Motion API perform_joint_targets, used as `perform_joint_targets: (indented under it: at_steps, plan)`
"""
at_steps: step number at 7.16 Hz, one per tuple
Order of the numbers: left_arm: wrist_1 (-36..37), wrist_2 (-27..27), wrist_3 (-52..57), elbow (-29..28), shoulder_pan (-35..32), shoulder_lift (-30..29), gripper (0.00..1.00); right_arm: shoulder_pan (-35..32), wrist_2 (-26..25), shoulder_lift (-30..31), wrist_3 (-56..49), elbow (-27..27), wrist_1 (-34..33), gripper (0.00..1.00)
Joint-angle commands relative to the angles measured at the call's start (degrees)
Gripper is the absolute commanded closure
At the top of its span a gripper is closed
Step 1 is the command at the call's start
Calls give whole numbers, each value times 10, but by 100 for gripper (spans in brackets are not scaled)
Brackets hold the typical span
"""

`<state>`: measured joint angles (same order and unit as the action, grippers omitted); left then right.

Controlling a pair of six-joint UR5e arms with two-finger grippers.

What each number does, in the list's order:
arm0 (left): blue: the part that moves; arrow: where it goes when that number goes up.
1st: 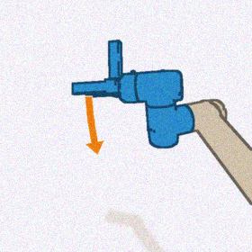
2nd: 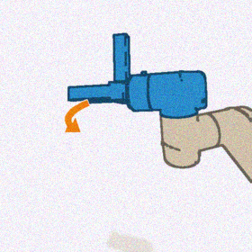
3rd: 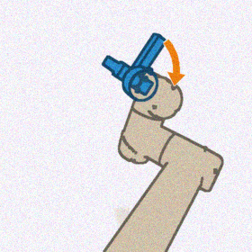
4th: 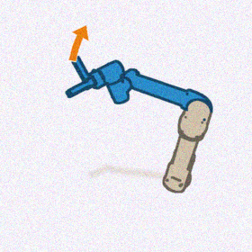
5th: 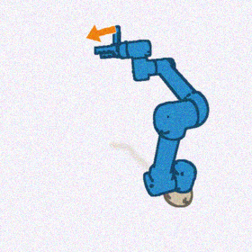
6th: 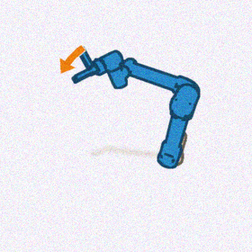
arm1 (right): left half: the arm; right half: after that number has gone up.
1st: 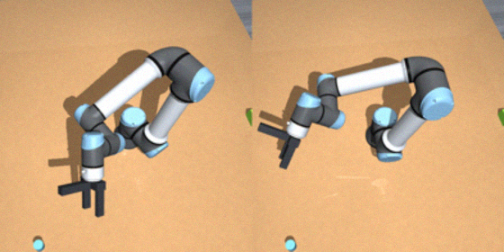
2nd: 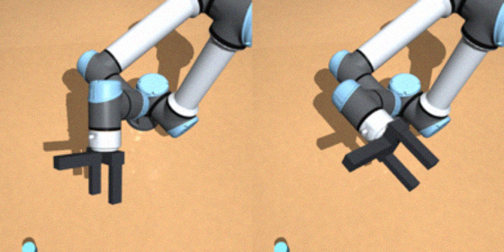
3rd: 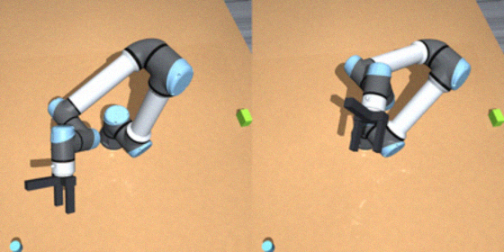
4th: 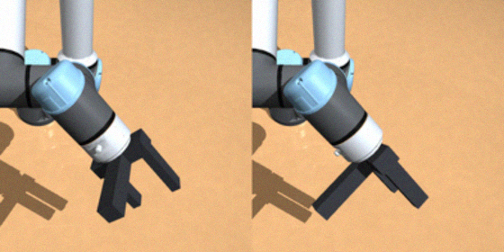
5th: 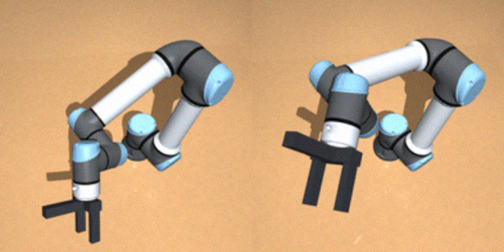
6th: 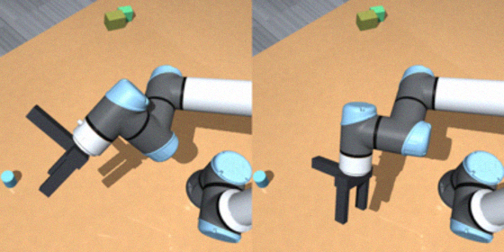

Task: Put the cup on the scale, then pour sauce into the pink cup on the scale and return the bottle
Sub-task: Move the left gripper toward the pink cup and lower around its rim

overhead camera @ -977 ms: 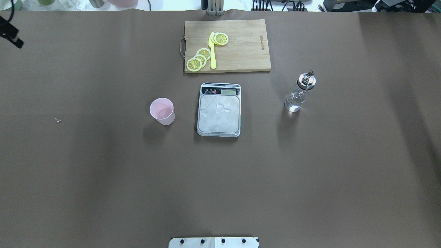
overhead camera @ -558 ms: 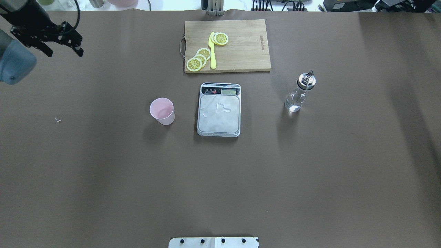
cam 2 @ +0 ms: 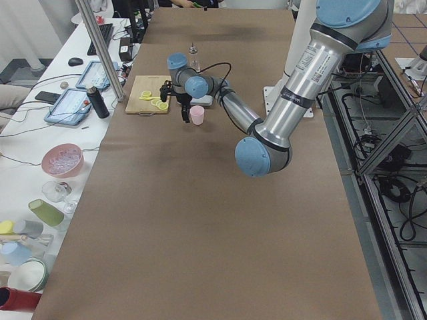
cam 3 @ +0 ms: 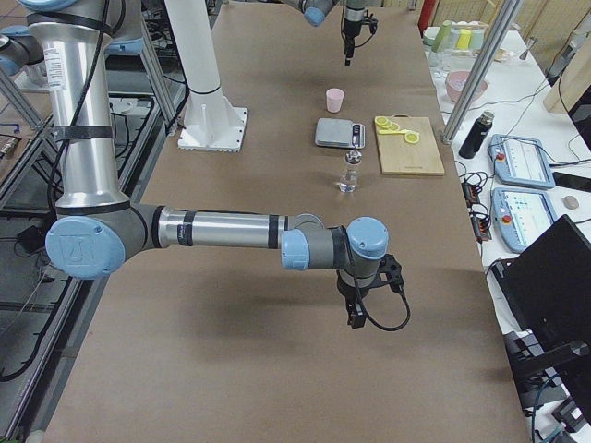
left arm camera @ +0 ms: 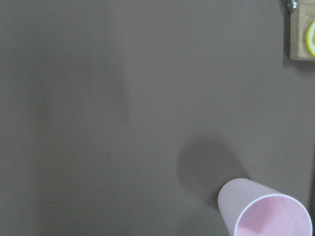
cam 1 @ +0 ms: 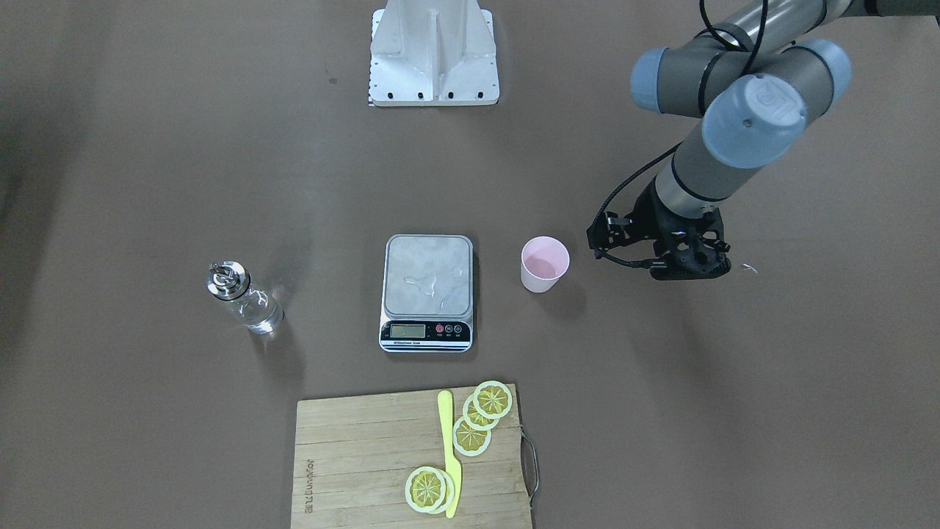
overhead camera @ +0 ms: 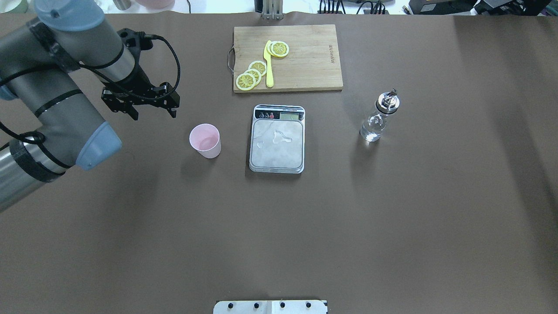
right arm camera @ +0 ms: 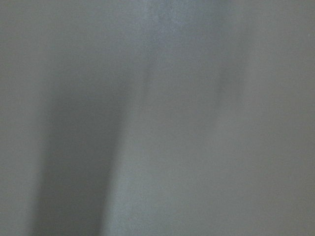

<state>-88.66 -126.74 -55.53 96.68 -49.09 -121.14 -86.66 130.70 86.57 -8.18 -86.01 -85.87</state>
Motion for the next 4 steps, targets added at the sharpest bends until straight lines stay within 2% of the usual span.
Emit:
perform_joint_targets:
  at_steps: [1,4]
  plan:
    - [-30,5,-58,-10,27,-1,0,0,0,1,0,0,1,0]
    - [-49,7,-105,-58,30,-38,3,0,-1,3,-1,0,1,0]
